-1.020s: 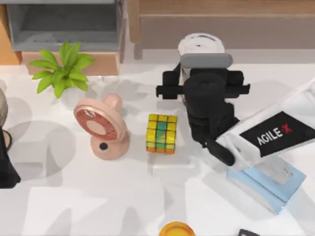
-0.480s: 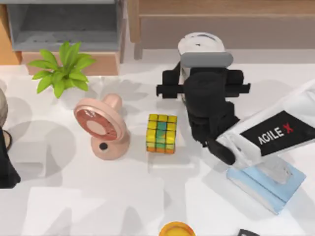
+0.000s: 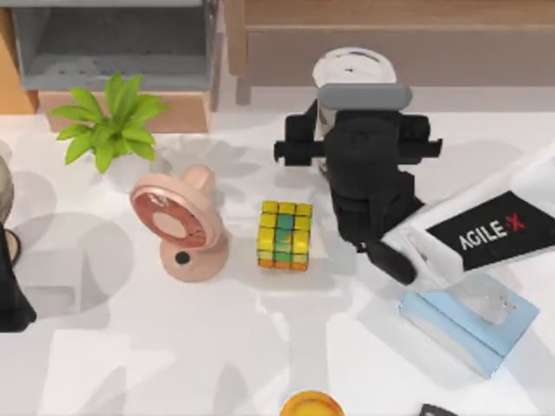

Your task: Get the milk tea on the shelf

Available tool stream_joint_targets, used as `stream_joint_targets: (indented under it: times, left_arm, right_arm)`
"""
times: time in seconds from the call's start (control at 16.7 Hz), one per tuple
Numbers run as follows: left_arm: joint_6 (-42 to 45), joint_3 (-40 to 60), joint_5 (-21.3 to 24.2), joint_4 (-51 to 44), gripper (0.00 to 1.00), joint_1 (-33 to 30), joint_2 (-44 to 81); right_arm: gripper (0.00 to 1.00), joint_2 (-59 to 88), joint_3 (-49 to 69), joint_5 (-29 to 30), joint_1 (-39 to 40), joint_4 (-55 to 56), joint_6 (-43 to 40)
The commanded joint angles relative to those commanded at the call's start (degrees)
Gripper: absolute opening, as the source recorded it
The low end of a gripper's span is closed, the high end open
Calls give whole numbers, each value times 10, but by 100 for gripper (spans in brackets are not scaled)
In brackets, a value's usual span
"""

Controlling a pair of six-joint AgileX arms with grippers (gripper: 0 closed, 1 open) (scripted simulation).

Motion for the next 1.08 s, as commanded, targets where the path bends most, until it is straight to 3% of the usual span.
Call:
stream_joint_targets:
  times: [0.54,1.08]
  left_arm:
    - [0,0,0,0,100,0,0]
    - [0,0,0,0,100,0,0]
  right_arm:
    - [0,-135,79,-84,-46,-113,-21]
    - [0,-208,146,-241,-232,-303,-61]
